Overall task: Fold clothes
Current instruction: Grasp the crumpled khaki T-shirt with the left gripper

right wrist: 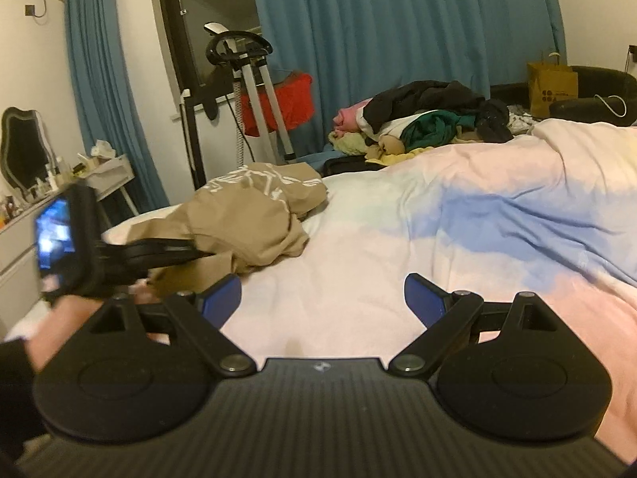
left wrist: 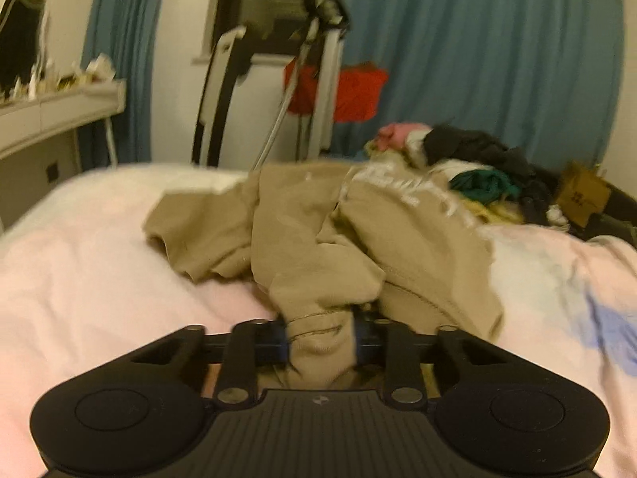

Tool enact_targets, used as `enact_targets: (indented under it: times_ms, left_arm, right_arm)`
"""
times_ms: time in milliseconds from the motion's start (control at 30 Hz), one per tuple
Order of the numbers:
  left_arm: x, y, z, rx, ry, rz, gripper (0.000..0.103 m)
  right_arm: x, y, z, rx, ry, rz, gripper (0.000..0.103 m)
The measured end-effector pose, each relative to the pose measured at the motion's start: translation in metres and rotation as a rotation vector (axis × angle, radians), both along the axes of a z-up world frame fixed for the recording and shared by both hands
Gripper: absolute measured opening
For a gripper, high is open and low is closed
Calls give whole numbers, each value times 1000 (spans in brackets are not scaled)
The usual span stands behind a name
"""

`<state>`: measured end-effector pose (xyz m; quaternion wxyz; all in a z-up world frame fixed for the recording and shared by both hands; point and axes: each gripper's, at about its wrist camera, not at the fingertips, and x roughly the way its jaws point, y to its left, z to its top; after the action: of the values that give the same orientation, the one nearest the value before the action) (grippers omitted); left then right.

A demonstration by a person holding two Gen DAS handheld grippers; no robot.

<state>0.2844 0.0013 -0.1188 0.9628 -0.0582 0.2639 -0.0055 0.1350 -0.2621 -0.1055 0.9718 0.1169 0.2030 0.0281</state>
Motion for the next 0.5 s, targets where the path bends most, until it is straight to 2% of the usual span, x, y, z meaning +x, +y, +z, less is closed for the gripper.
enact_targets:
  times_ms: [100,267,367,500]
  left_arm:
    - [-28,6,23,-25,-45,-62,16]
    - [-97,13,70,-49,-143,-176,15]
    - [-141,21,94,-93,-158,-228,15]
    - [-196,38,110,-135,-171,-252,15]
  right_arm:
    - [4,-1,-1,-3,-24,-16,90]
    - [-6,4,4,-30,-73,-10,90]
    - [-20,16,10,-60,-104,29,90]
    - [-42,38,16,-108,-109,109,90]
